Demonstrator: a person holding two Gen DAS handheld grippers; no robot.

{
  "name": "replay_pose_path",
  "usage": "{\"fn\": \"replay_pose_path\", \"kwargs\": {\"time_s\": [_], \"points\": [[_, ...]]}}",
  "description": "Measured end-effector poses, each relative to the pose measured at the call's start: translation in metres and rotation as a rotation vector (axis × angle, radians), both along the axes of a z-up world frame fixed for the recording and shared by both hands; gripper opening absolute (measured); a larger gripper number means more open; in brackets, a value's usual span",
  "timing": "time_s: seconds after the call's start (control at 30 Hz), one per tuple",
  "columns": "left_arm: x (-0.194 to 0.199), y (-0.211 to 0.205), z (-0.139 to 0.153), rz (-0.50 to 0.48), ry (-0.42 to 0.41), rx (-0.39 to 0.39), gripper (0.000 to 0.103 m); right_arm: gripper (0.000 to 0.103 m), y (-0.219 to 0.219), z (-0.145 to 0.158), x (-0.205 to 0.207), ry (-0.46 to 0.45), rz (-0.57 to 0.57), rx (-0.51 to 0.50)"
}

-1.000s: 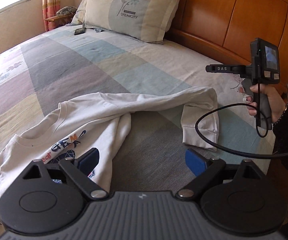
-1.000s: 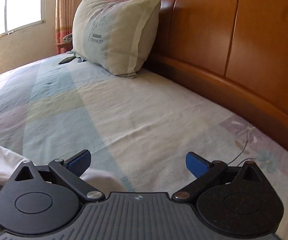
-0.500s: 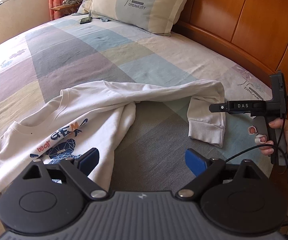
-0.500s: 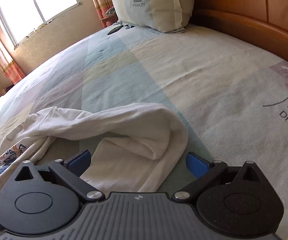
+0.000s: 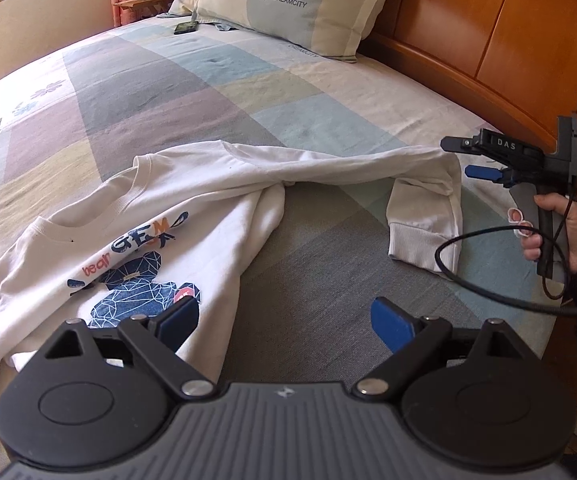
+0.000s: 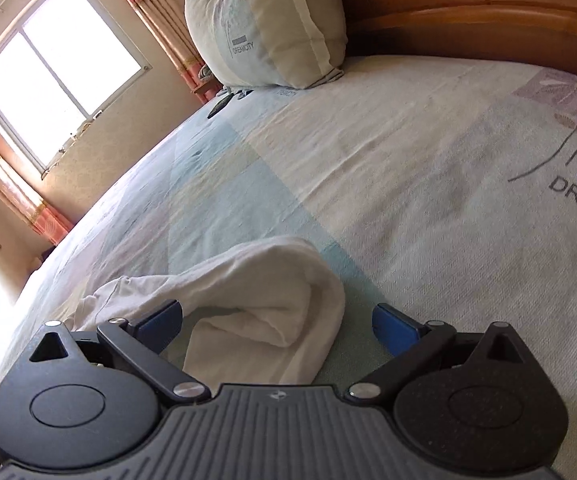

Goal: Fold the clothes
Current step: 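Move the right gripper to the sleeve cuff lying near the headboard, then grasp the sleeve cuff with the right gripper and lift it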

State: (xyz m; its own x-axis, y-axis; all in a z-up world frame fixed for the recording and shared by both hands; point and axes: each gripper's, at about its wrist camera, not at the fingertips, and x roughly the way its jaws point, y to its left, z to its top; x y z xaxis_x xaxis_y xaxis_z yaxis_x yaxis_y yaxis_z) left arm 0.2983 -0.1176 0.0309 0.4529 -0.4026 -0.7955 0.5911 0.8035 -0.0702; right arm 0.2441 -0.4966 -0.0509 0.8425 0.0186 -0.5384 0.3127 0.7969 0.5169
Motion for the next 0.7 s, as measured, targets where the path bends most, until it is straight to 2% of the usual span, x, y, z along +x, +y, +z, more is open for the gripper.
{"fn": "replay_pose_path", "kwargs": {"time_s": [0.33,0.53,0.6,0.7], "points": [[-0.002,0.013,0.007,0.048,-0.019,0.006,0.093,0.103,0.028,0.002,0.039,-0.041,0.229,0.176],[-0.001,0.025,0.016,0.075,-0.039,0.005,0.093,0.103,0.106,-0.002,0.034,0.018,0.473,0.244],[-0.002,0.027,0.018,0.072,-0.046,0.008,0.093,0.103,0.124,-0.007,0.03,0.046,0.545,0.301],[-0.002,0.029,0.014,0.075,-0.038,0.009,0.093,0.103,0.14,-0.002,0.019,0.07,0.571,0.247]]}}
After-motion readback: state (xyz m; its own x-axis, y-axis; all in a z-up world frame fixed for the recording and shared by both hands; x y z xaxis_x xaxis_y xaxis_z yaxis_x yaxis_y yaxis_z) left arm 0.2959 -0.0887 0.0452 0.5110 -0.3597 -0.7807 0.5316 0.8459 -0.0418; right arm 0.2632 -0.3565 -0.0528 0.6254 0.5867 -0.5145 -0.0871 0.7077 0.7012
